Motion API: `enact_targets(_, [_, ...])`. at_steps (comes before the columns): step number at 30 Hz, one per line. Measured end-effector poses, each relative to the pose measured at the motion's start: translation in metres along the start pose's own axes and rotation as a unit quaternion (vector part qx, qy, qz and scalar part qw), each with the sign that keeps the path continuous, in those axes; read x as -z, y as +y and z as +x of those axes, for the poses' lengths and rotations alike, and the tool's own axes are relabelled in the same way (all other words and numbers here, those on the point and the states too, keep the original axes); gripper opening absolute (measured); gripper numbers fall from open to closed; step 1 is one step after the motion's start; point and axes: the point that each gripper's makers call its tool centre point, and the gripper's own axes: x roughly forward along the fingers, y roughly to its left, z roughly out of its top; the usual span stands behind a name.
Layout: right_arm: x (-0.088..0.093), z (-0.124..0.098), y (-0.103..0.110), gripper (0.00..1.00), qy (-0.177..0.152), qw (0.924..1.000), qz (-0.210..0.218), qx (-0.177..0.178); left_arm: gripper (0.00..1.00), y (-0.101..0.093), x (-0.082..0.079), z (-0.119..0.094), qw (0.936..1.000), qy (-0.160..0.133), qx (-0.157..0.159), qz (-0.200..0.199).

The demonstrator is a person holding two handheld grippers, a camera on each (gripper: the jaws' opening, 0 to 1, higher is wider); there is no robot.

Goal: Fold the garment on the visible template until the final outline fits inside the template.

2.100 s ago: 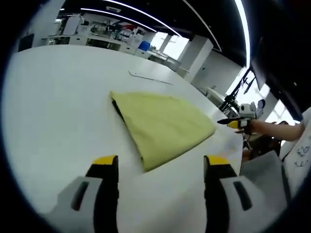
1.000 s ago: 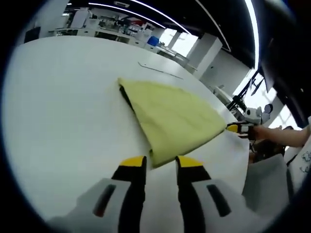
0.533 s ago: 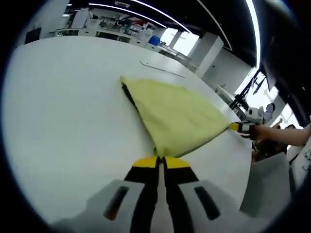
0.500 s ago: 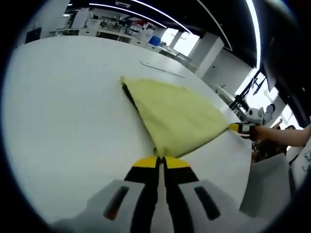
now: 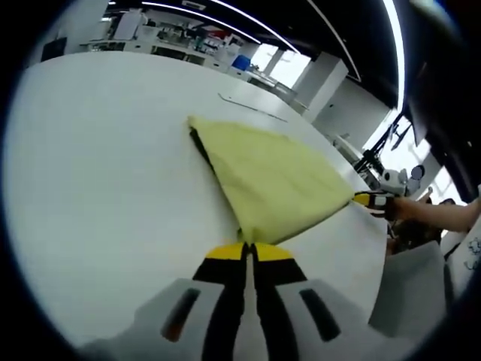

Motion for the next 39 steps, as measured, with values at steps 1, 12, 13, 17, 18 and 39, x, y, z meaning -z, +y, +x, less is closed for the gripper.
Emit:
enact_targets(1, [0.000,0.000,0.001,0.05,0.001,1.0000,-0.002,-0.002,0.00,0.000,0.000,0.000,1.0000,0.001,0.000,0.000])
enact_targets(12, [0.001,-0.009,-0.002,0.00,0.006,0.9999,-0.008,0.003,0.00,0.000,-0.002,-0.004,1.0000,0.001,-0.006,-0.003])
enact_targets(13, [0.001,-0.010,-0.004,0.00,0.006,0.9999,-0.008,0.003,0.00,0.000,-0.002,-0.004,1.0000,0.002,-0.006,-0.004])
enact_targets(17, [-0.002,-0.014,-0.007,0.00,0.001,1.0000,-0.009,0.002,0.00,-0.002,-0.003,-0.006,1.0000,0.002,-0.005,-0.001])
enact_targets(18, [-0.003,-0.015,-0.005,0.00,0.000,0.9999,-0.012,0.000,0.00,-0.001,-0.003,-0.007,1.0000,0.002,-0.005,0.000])
enact_targets(39, [0.026,-0.039,0.014,0.00,0.030,0.9991,-0.023,-0.020,0.00,-0.019,0.035,-0.033,0.9999,0.013,0.004,0.003])
